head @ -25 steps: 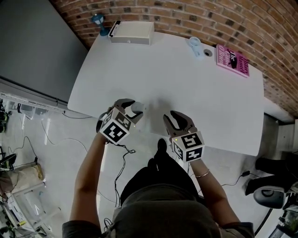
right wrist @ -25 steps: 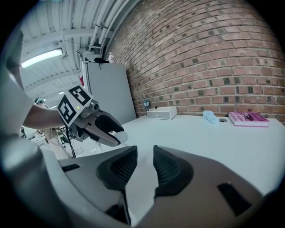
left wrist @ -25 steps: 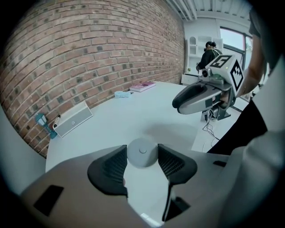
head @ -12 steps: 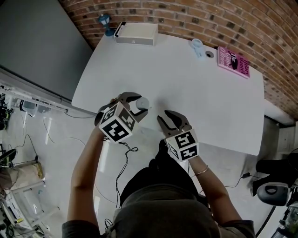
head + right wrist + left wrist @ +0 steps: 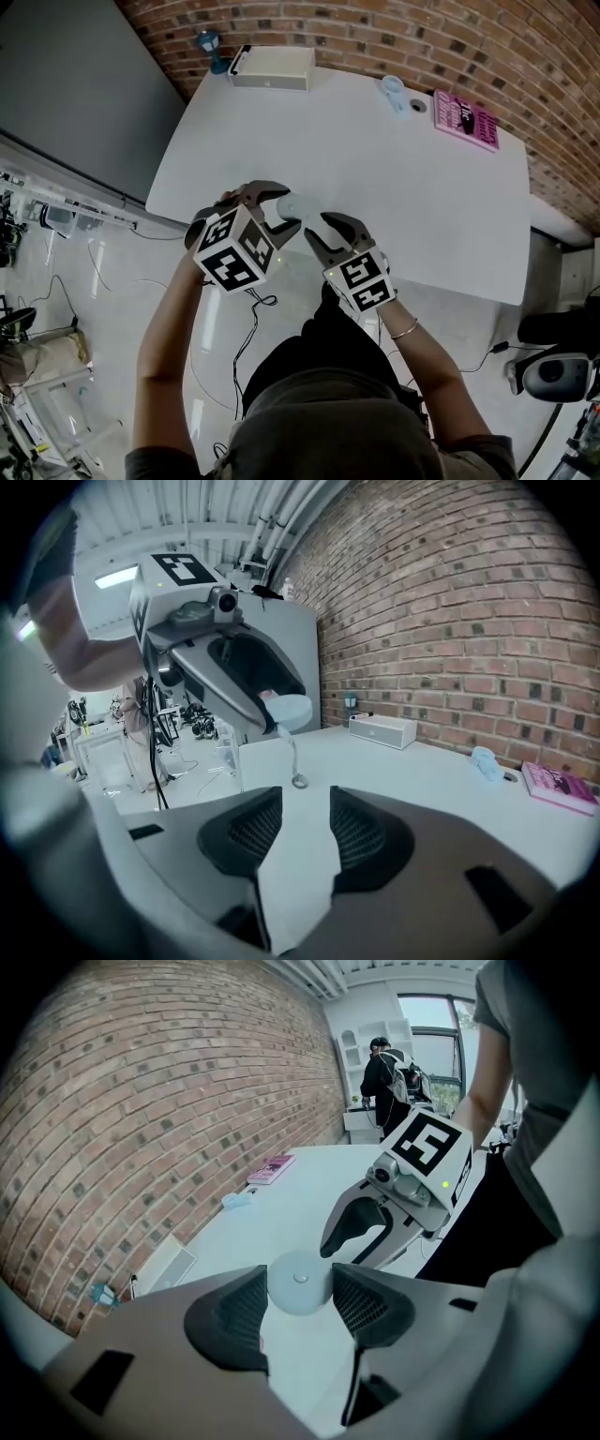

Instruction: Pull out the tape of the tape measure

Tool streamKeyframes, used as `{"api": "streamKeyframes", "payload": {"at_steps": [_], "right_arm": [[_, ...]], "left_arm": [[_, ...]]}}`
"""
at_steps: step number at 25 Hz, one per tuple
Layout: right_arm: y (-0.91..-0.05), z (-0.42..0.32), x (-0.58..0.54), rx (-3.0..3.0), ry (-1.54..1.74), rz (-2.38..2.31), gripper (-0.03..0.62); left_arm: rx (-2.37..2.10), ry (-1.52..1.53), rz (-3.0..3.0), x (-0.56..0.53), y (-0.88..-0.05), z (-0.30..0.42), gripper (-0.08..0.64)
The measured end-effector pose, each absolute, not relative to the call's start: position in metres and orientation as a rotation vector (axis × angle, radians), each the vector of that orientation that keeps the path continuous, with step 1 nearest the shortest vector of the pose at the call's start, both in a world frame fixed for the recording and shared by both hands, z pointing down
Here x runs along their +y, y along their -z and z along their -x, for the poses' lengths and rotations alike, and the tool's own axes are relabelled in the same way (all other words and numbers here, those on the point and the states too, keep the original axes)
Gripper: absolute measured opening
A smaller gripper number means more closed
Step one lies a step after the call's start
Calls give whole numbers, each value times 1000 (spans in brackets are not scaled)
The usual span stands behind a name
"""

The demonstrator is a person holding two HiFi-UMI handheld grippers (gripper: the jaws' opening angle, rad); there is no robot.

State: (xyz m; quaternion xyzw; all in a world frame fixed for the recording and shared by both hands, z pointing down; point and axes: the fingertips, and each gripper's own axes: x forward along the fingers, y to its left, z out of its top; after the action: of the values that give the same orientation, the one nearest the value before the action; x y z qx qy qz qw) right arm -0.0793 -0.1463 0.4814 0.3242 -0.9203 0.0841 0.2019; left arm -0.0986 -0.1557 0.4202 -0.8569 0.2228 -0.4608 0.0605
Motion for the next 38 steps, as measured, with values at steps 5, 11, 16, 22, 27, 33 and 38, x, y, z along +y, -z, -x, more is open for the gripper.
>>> {"api": "streamKeyframes", "payload": {"at_steps": [5, 11, 16, 22, 27, 33, 38], "right_arm": [[-477, 85, -142, -2566, -205, -870, 156], [-470, 89, -144, -2568, -150, -868, 153], [-466, 98, -142, -2571, -92, -831, 153], [-459, 101, -137, -2584, -40, -833, 92], [-459, 105, -132, -2590, -33, -809, 57], [-462, 105, -127, -2578, -27, -804, 52], [-464, 101, -127, -2558, -16, -809, 51]], "left_arm": [[637, 1389, 2569, -150, -411, 94, 229], [593, 1399, 2532, -145, -402, 93, 229], [555, 1406, 2507, -138, -395, 93, 229], [529, 1425, 2470, -131, -391, 93, 229], [541, 1428, 2467, -130, -391, 98, 229], [603, 1410, 2489, -134, -393, 104, 229], [671, 1385, 2518, -142, -396, 110, 229]]}}
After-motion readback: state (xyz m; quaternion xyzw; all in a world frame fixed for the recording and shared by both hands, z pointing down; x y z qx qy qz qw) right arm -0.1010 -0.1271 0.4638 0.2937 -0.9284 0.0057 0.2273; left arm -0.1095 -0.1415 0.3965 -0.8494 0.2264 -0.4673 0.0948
